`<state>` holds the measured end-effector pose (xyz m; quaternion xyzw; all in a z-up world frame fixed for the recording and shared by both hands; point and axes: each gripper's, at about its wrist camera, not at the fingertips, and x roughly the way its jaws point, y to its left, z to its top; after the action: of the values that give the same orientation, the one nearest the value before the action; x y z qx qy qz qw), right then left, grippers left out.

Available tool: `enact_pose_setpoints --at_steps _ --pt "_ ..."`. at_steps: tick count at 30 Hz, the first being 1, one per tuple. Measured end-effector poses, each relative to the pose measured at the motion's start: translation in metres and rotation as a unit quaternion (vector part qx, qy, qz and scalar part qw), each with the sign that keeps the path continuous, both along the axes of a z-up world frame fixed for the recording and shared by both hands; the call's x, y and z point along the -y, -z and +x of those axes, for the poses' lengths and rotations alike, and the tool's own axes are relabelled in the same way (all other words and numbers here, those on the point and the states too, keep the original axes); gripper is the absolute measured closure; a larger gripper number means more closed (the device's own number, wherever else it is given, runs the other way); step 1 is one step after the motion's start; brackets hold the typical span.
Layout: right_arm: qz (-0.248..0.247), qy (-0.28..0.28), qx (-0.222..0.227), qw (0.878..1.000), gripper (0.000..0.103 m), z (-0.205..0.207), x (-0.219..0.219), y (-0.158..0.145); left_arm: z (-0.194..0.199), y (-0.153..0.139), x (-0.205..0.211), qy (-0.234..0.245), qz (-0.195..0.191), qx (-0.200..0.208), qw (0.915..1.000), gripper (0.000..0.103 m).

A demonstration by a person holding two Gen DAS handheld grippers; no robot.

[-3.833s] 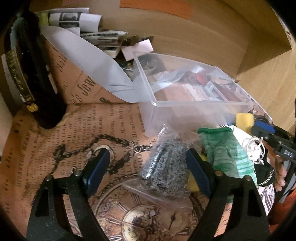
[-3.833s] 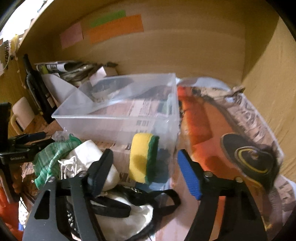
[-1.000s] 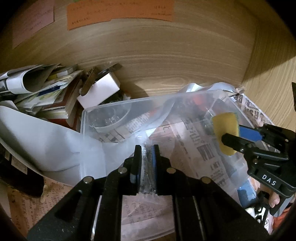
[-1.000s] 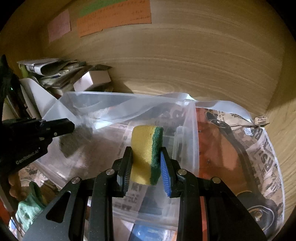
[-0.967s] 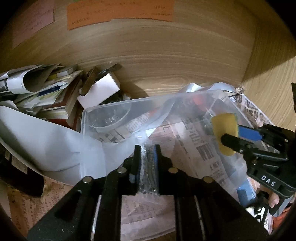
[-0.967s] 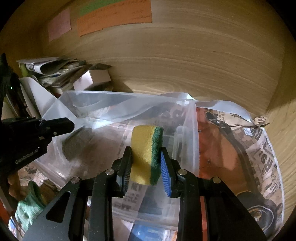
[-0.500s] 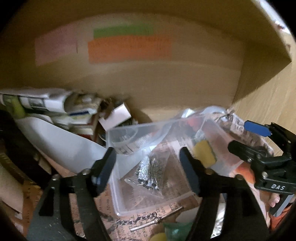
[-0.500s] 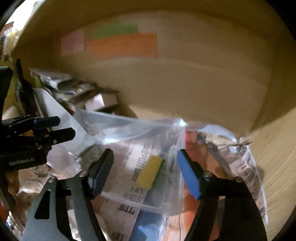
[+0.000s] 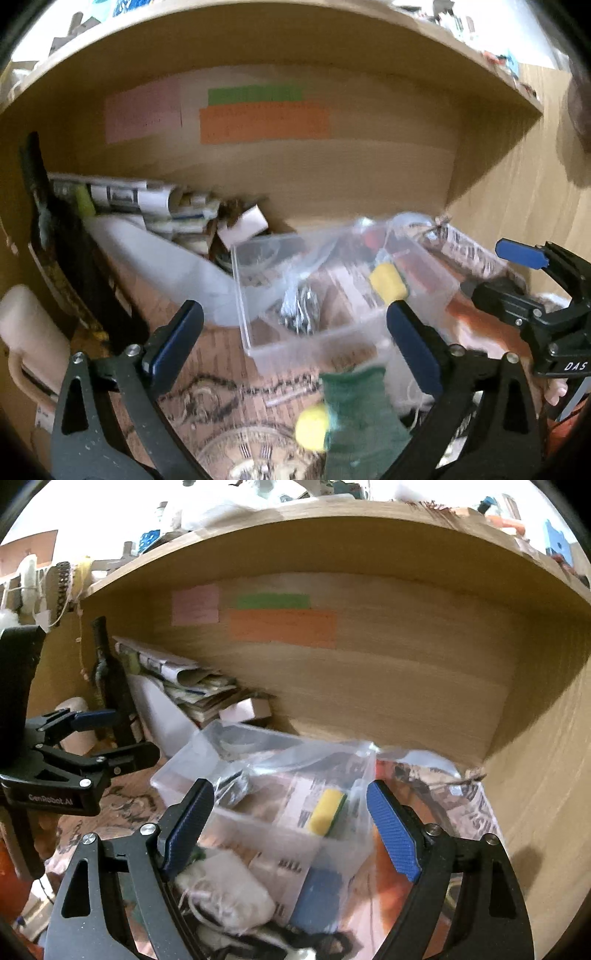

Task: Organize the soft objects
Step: 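Grasp the green striped sock with the left tool while the right tool grasps the white cloth bag, then lower both items into the clear box and open both tools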

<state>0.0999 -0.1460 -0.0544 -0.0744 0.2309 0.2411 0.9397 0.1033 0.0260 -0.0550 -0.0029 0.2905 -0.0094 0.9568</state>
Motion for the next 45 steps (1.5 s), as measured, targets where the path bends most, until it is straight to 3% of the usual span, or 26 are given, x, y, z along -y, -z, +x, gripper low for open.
enact_pose_setpoints --at_steps 6,12,13,15,19,21,28,32,37,45 --pt "-0.002 -0.006 -0.047 0.999 0.02 -0.002 -0.003 0.027 -0.011 0.032 0.01 0.024 -0.012 -0.053 0.9982 0.002" --pt "0.003 -0.004 -0.09 0.996 0.02 -0.003 -0.003 0.05 -0.016 0.056 0.018 0.04 -0.02 -0.078 0.996 0.004" --pt "0.004 -0.005 -0.099 0.995 0.02 -0.002 -0.004 0.054 -0.017 0.059 0.018 0.042 -0.023 -0.08 0.9957 0.006" --pt "0.005 -0.007 -0.111 0.994 0.02 -0.001 -0.004 0.06 -0.014 0.062 0.017 0.047 -0.026 -0.088 0.9946 0.023" --pt "0.001 -0.024 -0.143 0.99 0.021 0.004 -0.01 0.073 -0.01 0.072 0.017 0.064 -0.04 -0.106 0.9915 0.042" --pt "-0.003 -0.029 -0.153 0.988 0.022 0.006 -0.013 0.079 -0.007 0.076 0.016 0.071 -0.045 -0.112 0.9901 0.056" --pt "-0.012 -0.055 -0.174 0.983 0.053 0.006 -0.022 0.091 -0.006 0.079 0.018 0.078 -0.048 -0.11 0.9897 0.076" --pt "-0.02 -0.053 -0.172 0.983 0.079 0.007 -0.023 0.093 -0.008 0.076 0.016 0.083 -0.05 -0.106 0.9897 0.085" --pt "-0.009 -0.047 -0.16 0.986 0.088 0.006 -0.019 0.089 -0.011 0.068 0.012 0.079 -0.054 -0.095 0.9908 0.086" --pt "0.014 -0.026 -0.098 0.995 0.09 -0.008 -0.003 0.055 -0.021 0.036 0.0 0.068 -0.063 -0.05 0.9945 0.087"
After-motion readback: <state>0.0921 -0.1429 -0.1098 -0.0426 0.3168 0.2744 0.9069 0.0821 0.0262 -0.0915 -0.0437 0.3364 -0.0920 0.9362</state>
